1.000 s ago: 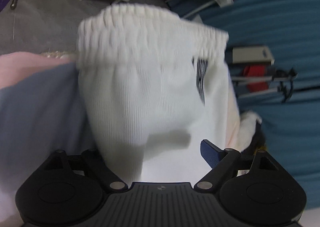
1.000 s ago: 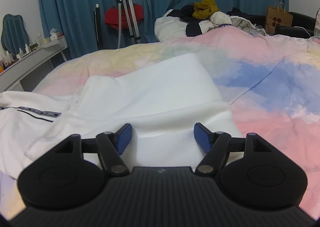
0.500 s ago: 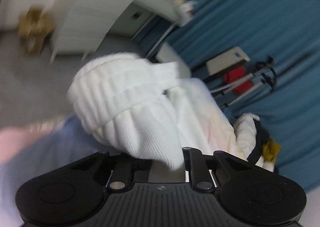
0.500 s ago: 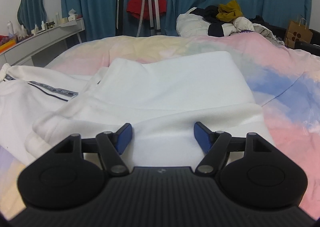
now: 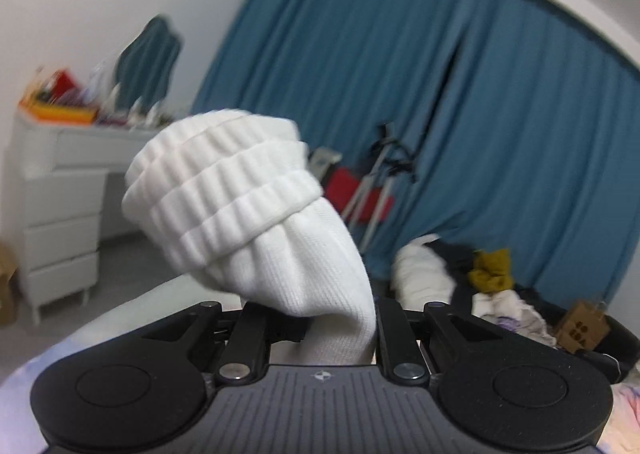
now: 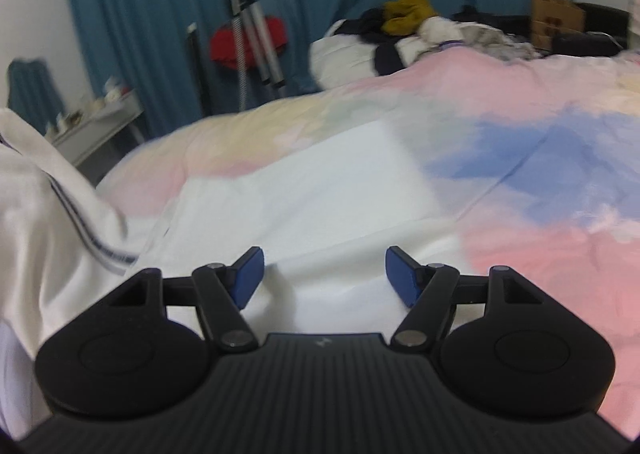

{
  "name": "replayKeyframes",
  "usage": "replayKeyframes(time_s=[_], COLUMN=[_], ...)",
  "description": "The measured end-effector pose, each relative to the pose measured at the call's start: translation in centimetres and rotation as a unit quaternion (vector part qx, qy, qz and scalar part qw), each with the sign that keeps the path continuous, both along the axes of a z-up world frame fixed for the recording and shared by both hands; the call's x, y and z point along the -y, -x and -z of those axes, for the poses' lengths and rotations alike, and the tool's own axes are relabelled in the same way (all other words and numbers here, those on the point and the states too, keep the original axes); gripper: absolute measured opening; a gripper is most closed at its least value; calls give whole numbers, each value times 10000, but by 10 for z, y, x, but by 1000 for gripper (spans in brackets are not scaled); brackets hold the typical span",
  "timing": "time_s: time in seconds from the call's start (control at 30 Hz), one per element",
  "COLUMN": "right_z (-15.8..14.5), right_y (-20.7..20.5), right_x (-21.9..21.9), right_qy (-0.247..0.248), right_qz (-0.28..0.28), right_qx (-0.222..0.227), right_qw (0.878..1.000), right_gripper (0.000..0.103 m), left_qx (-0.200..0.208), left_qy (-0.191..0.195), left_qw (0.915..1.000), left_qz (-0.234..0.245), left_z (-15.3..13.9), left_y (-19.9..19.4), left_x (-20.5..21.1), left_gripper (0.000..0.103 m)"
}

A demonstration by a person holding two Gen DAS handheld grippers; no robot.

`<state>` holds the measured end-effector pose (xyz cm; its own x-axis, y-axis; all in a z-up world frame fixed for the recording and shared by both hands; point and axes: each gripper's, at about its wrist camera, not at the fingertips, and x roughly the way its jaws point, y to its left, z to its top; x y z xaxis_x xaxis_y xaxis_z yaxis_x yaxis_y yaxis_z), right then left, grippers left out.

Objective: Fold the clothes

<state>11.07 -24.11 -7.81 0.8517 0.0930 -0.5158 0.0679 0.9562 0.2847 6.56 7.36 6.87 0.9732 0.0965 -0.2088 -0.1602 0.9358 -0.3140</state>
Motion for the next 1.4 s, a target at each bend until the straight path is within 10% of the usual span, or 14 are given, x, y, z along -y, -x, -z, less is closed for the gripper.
replayKeyframes(time_s=[0.33,0.6,0.73,0.93,1.1,1.4], right_z=[-16,-1,2,0,-7,1], right_y=[3,-1,-9,-32,-54,-94], right_x=[100,147,154,145,130,126], right_qy=[-1189,-2465,-3001,-3190,-2922,-2917], right_qz=[1282,1164,804,104,-399,-1038], right_qx=[479,492,477,173,-63,-435], right_qw=[9834,9609,9493,9476,9555,9499], right_gripper=[71,72,72,72,72,72], left_qx=[562,-114,-141,-464,-754,-1190], left_qy=[-1052,-3005,-3229,-3908,-4196,-3913], left_qw=[9923,9412,9269,8748,8470,8607], left_qz=[340,1541,1909,2825,3175,3033], left_z=[63,157,157,149,151,163], left_y=[12,9,8,21,20,37], left_x=[218,330,332,315,246,177], left_gripper=[16,20,30,69,72,73])
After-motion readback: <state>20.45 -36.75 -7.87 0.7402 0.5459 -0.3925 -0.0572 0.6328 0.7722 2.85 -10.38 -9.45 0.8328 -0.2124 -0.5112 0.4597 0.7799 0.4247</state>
